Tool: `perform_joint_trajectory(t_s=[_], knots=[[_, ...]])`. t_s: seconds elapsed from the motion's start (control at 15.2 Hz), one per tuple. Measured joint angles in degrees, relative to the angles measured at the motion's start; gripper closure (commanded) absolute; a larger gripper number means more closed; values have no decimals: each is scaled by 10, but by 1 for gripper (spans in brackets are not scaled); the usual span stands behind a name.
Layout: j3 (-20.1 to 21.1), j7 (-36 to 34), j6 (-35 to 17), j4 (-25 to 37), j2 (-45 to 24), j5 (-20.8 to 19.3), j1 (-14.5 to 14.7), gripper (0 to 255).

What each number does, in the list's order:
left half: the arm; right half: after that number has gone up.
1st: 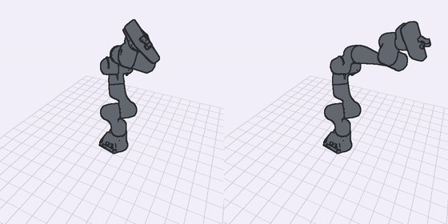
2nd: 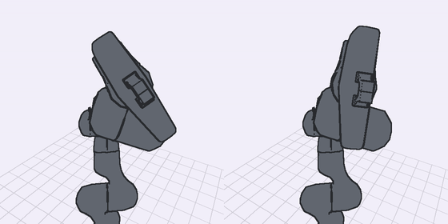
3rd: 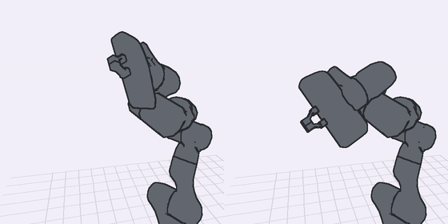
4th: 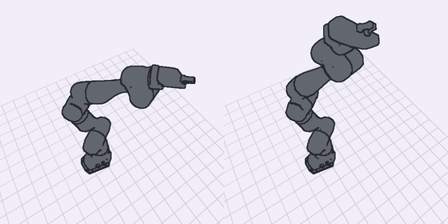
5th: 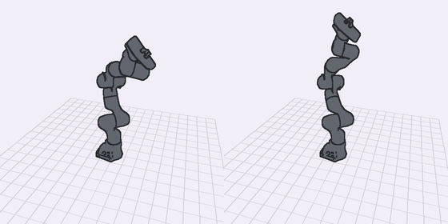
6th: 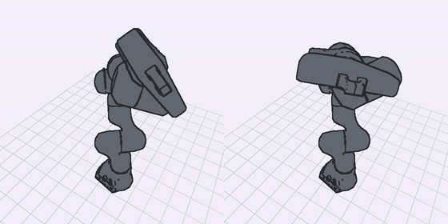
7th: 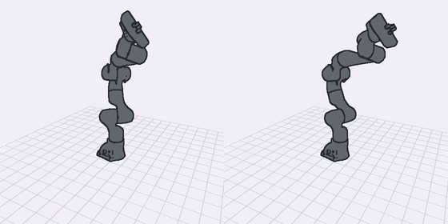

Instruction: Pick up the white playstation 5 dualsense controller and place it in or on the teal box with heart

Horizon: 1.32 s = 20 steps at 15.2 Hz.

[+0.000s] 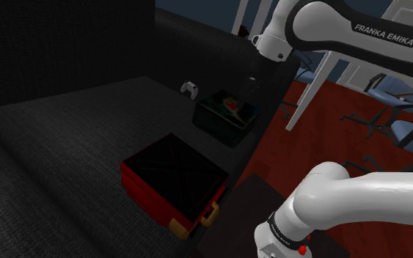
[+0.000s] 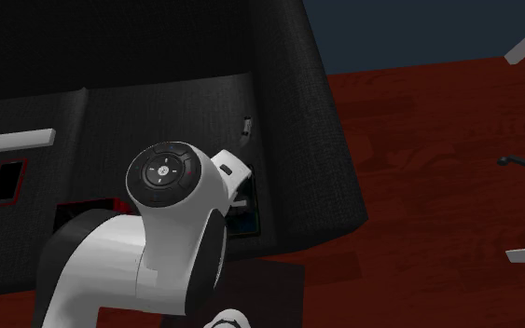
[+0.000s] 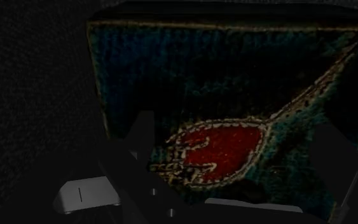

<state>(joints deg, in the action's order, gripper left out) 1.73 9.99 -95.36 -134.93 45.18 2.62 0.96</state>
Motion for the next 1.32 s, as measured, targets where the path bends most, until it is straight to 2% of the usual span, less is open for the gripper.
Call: perform_joint_trajectory(t_s=[0.2,0.66,0.92,1.32], knots=[[12,-25,-12,16,-27,1,-7,0],[70,-166,-68,108,-178,-14,-47,0],[95,-253,-89,181,-277,-41,-71,0],[115,-380,-81,311,-416,-94,-91,0]])
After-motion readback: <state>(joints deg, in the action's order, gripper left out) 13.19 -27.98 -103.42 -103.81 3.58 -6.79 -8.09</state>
